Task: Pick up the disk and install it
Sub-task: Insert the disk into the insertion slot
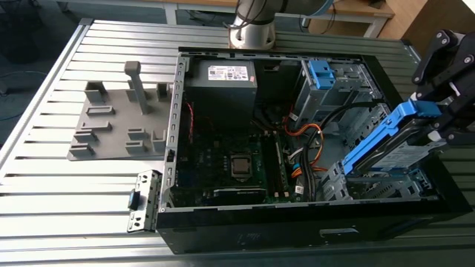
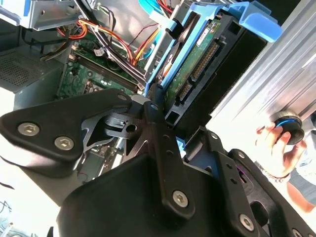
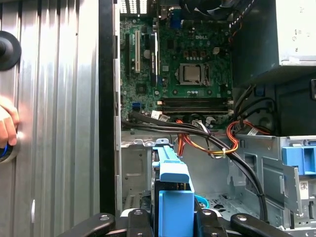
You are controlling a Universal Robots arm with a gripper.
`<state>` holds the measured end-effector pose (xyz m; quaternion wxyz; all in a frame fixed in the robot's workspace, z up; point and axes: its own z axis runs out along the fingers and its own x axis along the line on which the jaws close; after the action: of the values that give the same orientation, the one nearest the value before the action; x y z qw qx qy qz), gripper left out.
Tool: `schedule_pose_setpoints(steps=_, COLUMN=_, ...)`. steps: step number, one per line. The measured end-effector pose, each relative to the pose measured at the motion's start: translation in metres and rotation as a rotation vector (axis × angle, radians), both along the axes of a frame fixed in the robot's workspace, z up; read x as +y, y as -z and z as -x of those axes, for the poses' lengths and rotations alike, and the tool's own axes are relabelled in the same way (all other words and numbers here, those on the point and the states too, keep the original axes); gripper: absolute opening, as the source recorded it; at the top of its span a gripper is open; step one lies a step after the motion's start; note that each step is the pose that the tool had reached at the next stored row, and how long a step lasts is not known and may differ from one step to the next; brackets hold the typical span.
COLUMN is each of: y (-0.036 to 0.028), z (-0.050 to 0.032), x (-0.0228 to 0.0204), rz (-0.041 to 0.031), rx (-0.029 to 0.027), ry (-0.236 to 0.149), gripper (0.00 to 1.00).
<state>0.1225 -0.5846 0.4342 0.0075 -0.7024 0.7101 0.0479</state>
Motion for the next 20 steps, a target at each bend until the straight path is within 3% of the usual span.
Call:
schedule_pose_setpoints(steps=4, y=0.0031, z=-0.0009, x=0.0001, rz=0.0003, rx=0.0001, ry=-0.004, gripper=0.36)
schedule_pose_setpoints(steps=14, y=0.0196, z=-0.0013, x=0.0001, rz=0.0001, rx=0.0002, ry=-0.004, gripper=0.36)
schedule_pose_setpoints(steps=20, y=0.0230, z=-0.0013, x=0.0001, rz=0.0002, rx=0.0002, ry=-0.004, gripper=0.36)
